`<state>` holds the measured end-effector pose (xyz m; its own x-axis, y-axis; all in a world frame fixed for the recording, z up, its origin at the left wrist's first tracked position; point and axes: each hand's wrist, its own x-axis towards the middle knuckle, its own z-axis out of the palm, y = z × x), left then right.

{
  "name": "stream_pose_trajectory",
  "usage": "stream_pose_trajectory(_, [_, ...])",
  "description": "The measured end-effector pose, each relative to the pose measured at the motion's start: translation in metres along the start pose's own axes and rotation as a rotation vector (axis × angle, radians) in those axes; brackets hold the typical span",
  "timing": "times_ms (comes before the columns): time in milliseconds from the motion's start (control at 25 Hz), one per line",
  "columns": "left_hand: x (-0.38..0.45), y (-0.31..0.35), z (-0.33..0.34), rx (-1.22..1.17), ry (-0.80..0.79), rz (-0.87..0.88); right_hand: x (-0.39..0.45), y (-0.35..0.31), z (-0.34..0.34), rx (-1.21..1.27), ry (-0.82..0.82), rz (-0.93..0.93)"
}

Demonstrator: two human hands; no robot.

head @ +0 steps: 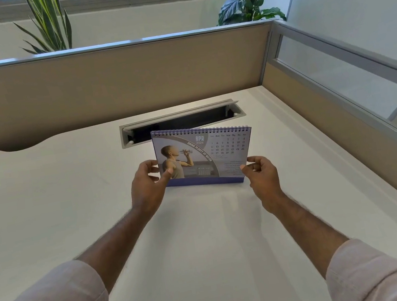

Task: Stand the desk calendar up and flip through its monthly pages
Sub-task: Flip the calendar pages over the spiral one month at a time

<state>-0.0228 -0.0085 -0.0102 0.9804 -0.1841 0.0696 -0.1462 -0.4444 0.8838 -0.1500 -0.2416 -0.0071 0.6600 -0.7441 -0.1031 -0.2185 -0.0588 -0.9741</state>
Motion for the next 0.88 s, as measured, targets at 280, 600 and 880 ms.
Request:
stream_pose_trajectory(280, [-0.011, 0.008, 0.0, 0.023, 0.081, -0.05, -0.008, 0.011, 0.003, -0.009, 0.08, -0.046])
stream_pose_trajectory(600, [-0.012, 0.011, -0.01, -0.05, 0.104, -0.087, -0.013, 0.01, -0.007, -0.006, 0.077, -0.128])
stream_pose_trajectory(880, [-0.02, 0.014, -0.018, -0.073, 0.112, -0.09, -0.021, 0.011, -0.008, -0.07, 0.16, -0.185])
